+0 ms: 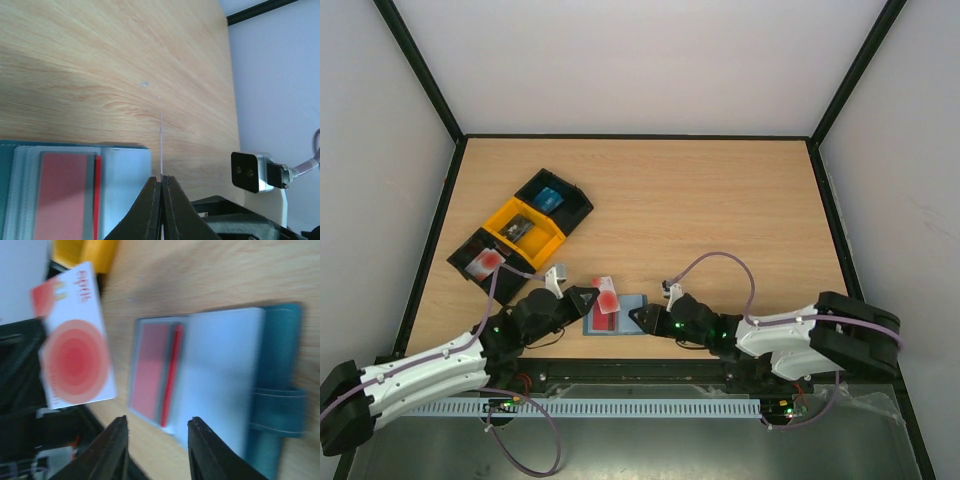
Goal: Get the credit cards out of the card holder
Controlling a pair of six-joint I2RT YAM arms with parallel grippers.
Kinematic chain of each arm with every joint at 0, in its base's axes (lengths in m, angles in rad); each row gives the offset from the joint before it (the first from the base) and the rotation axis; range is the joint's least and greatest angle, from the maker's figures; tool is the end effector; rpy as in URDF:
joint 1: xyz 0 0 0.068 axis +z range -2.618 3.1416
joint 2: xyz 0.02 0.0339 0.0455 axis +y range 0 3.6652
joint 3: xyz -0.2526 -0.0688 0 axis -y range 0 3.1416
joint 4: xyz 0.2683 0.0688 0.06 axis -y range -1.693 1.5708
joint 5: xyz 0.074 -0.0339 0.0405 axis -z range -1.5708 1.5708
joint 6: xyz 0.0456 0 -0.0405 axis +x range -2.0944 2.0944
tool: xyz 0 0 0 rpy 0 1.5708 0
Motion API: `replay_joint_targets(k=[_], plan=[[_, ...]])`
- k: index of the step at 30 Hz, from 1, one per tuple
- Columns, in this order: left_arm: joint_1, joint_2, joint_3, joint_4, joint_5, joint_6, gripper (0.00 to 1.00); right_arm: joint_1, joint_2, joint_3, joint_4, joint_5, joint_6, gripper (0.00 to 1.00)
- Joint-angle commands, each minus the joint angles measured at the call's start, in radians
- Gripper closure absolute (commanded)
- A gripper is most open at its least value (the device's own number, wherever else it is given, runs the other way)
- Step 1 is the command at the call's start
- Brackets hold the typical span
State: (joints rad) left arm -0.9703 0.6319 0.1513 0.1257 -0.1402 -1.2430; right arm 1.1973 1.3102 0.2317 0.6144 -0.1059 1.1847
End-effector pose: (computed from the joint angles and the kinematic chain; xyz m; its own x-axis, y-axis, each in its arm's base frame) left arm 0.1146 -0.1561 0.1505 -0.7666 -0.5398 -0.3479 0.0533 0.4864 -0.8721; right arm 0.0836 0.2264 0.0961 -0.9511 0.0976 -0.2929 -0.2103 0.4896 0.8462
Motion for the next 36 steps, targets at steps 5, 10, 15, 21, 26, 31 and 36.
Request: replay_joint_targets(k=[5,10,15,21,26,31,36], plan=[[0.000,-0.109,0.022,0.057,0.086,0.009,0.97,0.005,-0.127,-0.054,0.242,-0.080,0.106,0.49],[0.001,-0.141,-0.013,0.165,0.139,-0.012,0.97,0.005,-0.128,-0.039,0.316,-0.092,0.157,0.38],[0.001,-0.149,-0.043,0.266,0.179,-0.025,0.97,0.005,-0.087,-0.022,0.395,-0.120,0.190,0.44],[0.000,-0.147,-0.057,0.291,0.196,-0.032,0.97,0.005,-0.079,-0.048,0.464,-0.108,0.189,0.74],[0.001,-0.144,-0.078,0.328,0.211,-0.047,0.97,0.005,-0.084,-0.059,0.502,-0.124,0.182,0.94],[0.001,-0.163,-0.071,0.293,0.218,-0.035,0.90,0.005,-0.115,-0.082,0.489,-0.145,0.144,0.98],[0.002,-0.209,0.003,0.095,0.246,0.061,0.53,0.005,-0.203,-0.087,0.318,-0.215,0.019,0.98]])
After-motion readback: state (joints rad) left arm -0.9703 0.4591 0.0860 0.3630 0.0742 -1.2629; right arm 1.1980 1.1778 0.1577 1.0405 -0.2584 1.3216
